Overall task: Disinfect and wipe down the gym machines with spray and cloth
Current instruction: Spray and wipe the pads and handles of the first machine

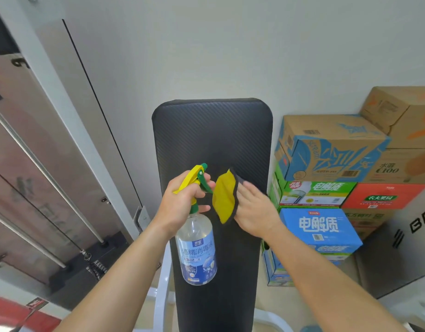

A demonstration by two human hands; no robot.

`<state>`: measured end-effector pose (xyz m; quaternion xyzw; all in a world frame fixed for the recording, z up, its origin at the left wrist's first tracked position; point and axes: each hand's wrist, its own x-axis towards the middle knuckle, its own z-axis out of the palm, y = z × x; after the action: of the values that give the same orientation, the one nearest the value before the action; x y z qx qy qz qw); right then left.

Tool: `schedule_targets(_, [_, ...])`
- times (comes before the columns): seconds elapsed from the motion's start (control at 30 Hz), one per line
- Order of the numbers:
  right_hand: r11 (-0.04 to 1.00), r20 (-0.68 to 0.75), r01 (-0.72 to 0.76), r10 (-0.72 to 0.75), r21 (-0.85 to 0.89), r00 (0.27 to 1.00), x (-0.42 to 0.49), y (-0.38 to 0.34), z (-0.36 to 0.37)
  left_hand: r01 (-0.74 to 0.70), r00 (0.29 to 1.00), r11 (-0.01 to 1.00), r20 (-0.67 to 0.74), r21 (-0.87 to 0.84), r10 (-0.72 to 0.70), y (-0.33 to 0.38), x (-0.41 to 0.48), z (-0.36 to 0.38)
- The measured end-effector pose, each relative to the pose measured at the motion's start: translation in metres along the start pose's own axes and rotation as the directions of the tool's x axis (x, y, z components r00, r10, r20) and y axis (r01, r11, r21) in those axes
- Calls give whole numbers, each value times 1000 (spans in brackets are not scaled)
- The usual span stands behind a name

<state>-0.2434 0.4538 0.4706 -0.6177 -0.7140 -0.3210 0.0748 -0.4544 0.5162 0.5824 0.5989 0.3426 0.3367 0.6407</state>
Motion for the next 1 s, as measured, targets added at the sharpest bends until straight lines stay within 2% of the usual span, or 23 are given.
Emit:
schedule_targets(0.07, [991, -44, -133, 131, -28, 990, 33, 20, -19, -4, 1000, 1000, -2, -4, 4, 3, -1, -1])
schedule_targets(0.13, [954, -123, -300, 296, -18, 947, 73, 45, -41, 1, 1000, 1000, -4, -6, -1, 5, -3, -2])
schedule_targets(0.23, [926, -253, -370, 376, 73, 891, 106, 63, -62, 5, 1000, 1000, -13, -15, -5, 7, -6, -5])
schedule_targets(0.3, [927, -278, -363, 374, 94, 885, 103, 51, -55, 6, 999, 999, -33, -33, -8, 4, -7, -10])
schedule_targets(0.5, [991, -12, -130, 130, 37, 991, 12, -48, 18, 42, 998, 999, -47, -21, -43, -22, -18, -27])
schedule_targets(0.6, [998, -17, -66, 66, 11, 998, 3, -54, 21, 94, 994, 995, -51, -16, -95, -36, -25, -39])
schedule_targets(0.67, [995, -76, -95, 93, -14, 993, 20, -38, 7, 116, 992, 993, -44, -1, -116, -40, -29, -46])
schedule_targets(0.77, [942, -181, -334, 332, 22, 926, 79, 1, -29, 115, 992, 993, -50, 8, -115, -37, -32, -52])
schedule_targets(0.83, [912, -194, -410, 406, 19, 893, 119, 19, -53, 106, 993, 994, -60, 14, -105, -29, -33, -55])
schedule_targets(0.93, [914, -205, -407, 399, 7, 894, 155, 15, -66, 88, 993, 996, -83, -15, -88, -12, -32, -61])
schedule_targets(1.0, [959, -191, -283, 278, -2, 941, 158, -11, -57, 72, 993, 997, -96, -25, -74, 2, -29, -66])
